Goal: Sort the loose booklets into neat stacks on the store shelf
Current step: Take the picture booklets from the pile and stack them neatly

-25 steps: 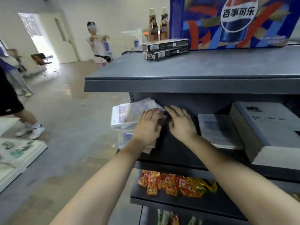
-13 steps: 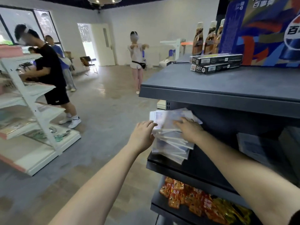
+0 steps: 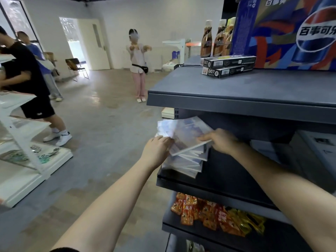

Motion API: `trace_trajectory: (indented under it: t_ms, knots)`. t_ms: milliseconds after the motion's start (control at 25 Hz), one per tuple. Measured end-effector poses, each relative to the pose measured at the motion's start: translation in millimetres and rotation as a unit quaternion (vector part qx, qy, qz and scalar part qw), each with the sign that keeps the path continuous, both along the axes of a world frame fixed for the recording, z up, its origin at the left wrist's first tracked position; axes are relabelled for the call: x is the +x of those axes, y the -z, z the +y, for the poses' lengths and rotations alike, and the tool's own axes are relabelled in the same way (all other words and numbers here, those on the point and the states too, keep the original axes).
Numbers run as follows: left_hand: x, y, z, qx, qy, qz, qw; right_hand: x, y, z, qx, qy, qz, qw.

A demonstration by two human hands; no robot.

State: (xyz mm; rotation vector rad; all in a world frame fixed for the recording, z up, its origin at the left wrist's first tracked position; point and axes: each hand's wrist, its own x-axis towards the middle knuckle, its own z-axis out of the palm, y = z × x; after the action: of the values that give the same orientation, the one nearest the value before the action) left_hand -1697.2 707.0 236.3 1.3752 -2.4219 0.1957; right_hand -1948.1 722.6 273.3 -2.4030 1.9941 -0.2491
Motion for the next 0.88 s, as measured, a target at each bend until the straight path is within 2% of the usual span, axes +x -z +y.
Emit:
trace_trajectory:
  t_ms: [80,160,200,280,360,440,520,600,720,880]
  knots:
    - [-11.4,-4.7,5.5,-0.021,0.009,-0.026,0.999,-4.2,3.9,9.2,-0.020,-0.014,0.069,0.997]
    - [-26.4,-13.7,15.6,-0.068,0.034,-0.055,0.996,9.8,18.8,16.1,-0.080,-0.014,0.080,0.993]
    - [-34.1,-16.3,17.7,-0.086,0.047,-0.071,0.993,19.0,26.0,19.9,-0.114,-0.016,0.050,0.992]
    - [-44.5,-16.7,20.0,-0.119,0.053,-0.059,0.990,34.1,29.4,30.5,-0.170,-0.054,-0.080,0.981]
    - [-44.1,-12.1,20.2,-0.101,0.083,-0.025,0.991,29.7,28.7,37.5,-0.143,-0.118,-0.236,0.954]
    - [-38.5,-4.9,17.1,-0.050,0.126,-0.013,0.991,10.4,28.9,44.4,-0.124,-0.126,-0.296,0.939]
    - [-32.0,2.5,13.7,0.012,0.129,-0.064,0.989,-13.3,29.2,49.2,-0.108,-0.082,-0.283,0.950]
    - [-32.8,7.6,15.4,0.051,0.131,-0.080,0.987,-30.7,33.8,57.6,-0.087,-0.051,-0.221,0.970]
    - [-51.8,12.7,28.2,0.066,0.174,-0.009,0.982,-38.9,40.8,74.8,-0.048,-0.057,-0.143,0.987]
    - [-82.8,16.0,36.4,0.066,0.243,0.054,0.966,-54.3,54.0,82.6,-0.045,-0.004,-0.158,0.986]
